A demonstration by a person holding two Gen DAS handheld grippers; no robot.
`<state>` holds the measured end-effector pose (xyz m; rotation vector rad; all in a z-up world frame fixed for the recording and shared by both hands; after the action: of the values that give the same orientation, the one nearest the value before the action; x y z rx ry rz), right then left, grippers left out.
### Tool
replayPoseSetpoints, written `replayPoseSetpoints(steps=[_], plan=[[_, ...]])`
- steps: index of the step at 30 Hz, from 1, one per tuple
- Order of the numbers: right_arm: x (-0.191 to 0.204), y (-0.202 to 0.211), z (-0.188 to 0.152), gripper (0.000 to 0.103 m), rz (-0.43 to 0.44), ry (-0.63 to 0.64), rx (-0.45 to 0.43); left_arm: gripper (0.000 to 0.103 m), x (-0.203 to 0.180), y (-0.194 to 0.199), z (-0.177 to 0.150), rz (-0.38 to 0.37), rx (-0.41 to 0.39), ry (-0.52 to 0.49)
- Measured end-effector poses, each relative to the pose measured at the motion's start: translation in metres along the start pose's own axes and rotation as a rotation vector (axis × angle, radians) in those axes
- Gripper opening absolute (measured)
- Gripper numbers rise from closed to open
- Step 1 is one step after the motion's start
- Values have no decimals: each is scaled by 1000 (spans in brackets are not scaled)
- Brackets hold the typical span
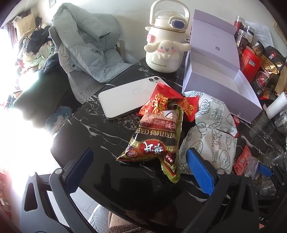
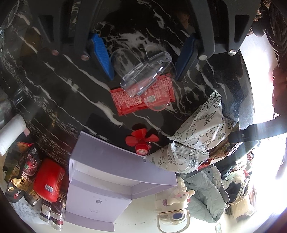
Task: Organize objects
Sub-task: 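Move the left tool toward the red-and-gold snack bag and open it, then close the left gripper on the red-and-gold snack bag and lift it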
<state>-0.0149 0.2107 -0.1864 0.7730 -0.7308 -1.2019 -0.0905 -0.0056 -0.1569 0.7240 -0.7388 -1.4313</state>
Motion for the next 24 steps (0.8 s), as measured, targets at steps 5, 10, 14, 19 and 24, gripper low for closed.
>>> replayPoseSetpoints(steps=[5, 10, 14, 19, 24], plan=[[-2, 0, 0, 71, -2, -3, 1, 103, -5, -12, 5, -19, 19, -3], [-3, 1, -2, 71, -10, 1, 0, 103, -7, -25, 8, -22, 39, 5], [-3, 2, -3, 71, -8, 0, -1, 103, -7, -30, 7, -48, 48, 28], [-1, 3, -4, 71, -6, 1, -5, 97, -3, -28, 2, -60, 47, 47], [3, 4, -6, 71, 8, 9, -8, 83, 2, -21, -2, -91, 30, 72]])
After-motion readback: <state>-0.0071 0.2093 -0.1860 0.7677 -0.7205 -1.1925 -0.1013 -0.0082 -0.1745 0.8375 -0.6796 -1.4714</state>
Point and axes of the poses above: each gripper's, at about its wrist camera, not at the fingertips, and y roughly against the way its jaws point, x to its left, z to its top, the point moved 10 cm from there along -y, roughly the way its jaws point, and after that the axes turned 4 degrees about z, right-handed, at the moved point
